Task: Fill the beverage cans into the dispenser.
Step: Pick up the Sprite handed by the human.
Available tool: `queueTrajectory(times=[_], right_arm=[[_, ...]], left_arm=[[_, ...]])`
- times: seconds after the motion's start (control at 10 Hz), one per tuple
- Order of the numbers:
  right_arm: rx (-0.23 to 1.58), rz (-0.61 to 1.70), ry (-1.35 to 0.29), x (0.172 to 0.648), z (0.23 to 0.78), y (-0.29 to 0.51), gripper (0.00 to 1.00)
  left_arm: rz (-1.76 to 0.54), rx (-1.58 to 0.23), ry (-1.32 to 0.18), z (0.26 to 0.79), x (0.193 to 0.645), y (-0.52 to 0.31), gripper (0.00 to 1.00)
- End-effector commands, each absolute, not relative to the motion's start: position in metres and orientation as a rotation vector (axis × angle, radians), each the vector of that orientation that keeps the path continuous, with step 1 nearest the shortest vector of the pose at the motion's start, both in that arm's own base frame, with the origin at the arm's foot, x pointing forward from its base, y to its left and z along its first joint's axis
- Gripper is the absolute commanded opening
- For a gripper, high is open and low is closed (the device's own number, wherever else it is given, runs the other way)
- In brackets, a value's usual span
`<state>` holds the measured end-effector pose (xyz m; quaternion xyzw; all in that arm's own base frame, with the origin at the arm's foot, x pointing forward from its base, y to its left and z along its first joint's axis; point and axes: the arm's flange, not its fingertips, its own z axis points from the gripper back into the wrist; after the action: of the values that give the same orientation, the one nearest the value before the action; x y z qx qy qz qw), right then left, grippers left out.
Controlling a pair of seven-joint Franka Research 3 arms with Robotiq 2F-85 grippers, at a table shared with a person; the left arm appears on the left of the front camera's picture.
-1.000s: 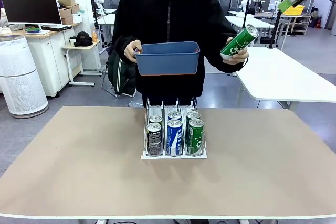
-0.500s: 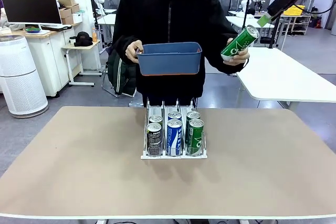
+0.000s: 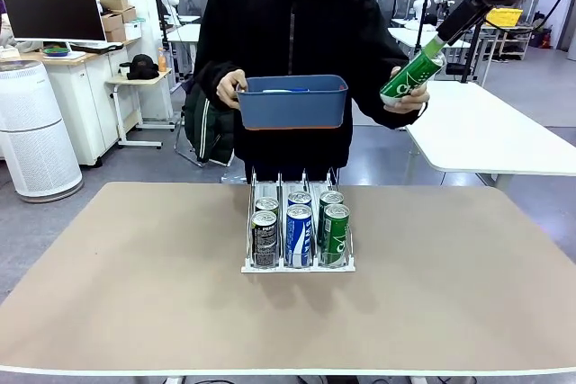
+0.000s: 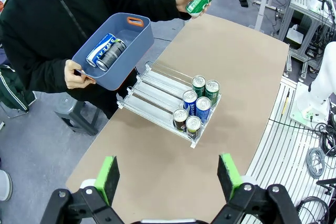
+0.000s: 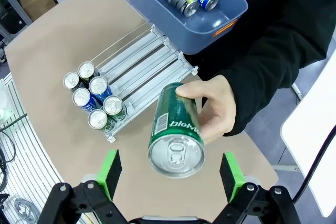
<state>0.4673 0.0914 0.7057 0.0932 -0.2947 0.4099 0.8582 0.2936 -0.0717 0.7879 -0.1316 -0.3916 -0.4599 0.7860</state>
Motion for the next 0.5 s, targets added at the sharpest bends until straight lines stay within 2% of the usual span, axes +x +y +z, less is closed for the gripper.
queueTrajectory(times=[0.0, 0.4], right_arm=[[0.185, 0.879, -0.625, 0.482, 0.703, 0.087, 1.0], [0.259, 0.872, -0.604, 0.496, 0.686, 0.085, 1.0]], left_arm=[[-0.987, -0.281, -0.844, 0.788, 0.294, -0.071, 1.0], [-0.987, -0.281, -0.844, 0.788, 0.294, -0.071, 1.0]])
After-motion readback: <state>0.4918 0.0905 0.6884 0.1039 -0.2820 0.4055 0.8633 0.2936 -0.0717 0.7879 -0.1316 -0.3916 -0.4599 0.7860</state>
